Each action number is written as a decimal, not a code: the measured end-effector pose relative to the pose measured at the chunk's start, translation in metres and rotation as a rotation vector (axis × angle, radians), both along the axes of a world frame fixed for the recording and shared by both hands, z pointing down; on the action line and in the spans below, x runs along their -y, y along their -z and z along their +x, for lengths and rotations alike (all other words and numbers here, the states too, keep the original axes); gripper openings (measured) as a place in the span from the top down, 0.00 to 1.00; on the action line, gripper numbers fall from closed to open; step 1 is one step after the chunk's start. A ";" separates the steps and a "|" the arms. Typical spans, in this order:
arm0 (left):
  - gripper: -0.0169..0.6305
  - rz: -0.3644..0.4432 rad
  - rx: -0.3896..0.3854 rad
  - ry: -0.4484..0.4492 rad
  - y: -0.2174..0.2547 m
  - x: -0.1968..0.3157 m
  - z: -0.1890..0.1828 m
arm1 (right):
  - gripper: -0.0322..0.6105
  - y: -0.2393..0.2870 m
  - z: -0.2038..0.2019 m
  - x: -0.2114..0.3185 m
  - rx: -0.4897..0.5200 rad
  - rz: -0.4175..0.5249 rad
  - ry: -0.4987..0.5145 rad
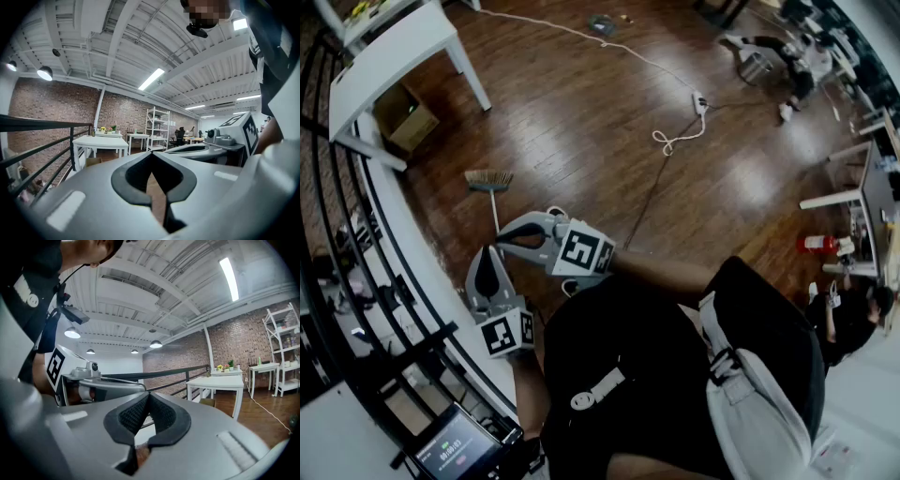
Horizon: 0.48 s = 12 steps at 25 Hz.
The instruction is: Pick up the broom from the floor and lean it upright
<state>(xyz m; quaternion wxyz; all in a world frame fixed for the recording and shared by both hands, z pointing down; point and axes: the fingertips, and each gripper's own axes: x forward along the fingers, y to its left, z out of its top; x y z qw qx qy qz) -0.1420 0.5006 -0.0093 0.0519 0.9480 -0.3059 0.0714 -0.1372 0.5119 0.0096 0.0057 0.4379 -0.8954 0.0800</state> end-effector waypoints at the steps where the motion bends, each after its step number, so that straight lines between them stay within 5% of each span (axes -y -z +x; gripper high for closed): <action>1: 0.96 0.012 -0.032 -0.030 0.001 0.014 0.018 | 0.94 -0.002 0.021 0.013 -0.069 0.010 -0.021; 2: 0.96 0.022 -0.061 -0.054 0.001 0.030 0.034 | 0.93 -0.006 0.040 0.028 -0.140 0.016 -0.035; 4: 0.96 0.023 -0.095 -0.059 -0.007 0.073 0.049 | 0.64 -0.025 0.062 0.068 -0.284 0.011 -0.018; 9: 0.96 -0.052 -0.061 0.132 -0.062 0.237 0.020 | 0.55 -0.142 0.063 0.225 -0.633 -0.085 0.275; 12: 0.96 -0.055 -0.045 0.204 -0.076 0.274 0.007 | 0.52 -0.204 0.065 0.255 -0.860 -0.093 0.476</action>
